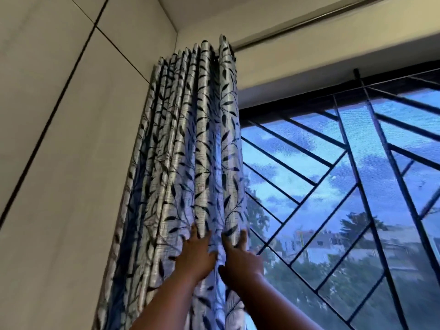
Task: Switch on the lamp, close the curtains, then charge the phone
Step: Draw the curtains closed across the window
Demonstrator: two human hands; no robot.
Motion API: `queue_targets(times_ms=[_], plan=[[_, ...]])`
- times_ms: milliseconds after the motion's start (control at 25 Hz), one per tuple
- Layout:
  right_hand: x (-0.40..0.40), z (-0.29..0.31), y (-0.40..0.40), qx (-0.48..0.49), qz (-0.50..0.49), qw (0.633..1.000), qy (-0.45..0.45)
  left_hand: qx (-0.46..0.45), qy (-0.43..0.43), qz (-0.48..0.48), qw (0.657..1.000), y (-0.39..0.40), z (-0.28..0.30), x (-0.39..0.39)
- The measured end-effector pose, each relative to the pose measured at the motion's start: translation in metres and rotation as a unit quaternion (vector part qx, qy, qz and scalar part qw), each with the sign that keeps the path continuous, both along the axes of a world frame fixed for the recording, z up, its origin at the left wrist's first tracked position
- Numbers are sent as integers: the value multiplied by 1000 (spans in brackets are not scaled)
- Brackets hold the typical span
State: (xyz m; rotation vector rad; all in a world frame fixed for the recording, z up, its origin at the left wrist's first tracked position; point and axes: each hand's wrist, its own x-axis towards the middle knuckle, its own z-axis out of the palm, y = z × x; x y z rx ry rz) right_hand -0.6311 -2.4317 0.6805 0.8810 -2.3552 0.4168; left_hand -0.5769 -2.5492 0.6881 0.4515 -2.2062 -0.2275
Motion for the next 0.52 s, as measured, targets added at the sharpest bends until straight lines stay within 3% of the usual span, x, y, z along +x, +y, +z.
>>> queue_targets(times_ms=[200, 400, 520], plan=[[-69, 23, 52, -52, 43, 995, 76, 3, 153, 56, 987, 30, 18, -65], [-155, 65, 169, -84, 28, 982, 166, 67, 299, -61, 950, 141, 44, -160], [-206, 83, 237, -112, 21, 973, 201, 93, 345, -123, 926, 220, 62, -221]])
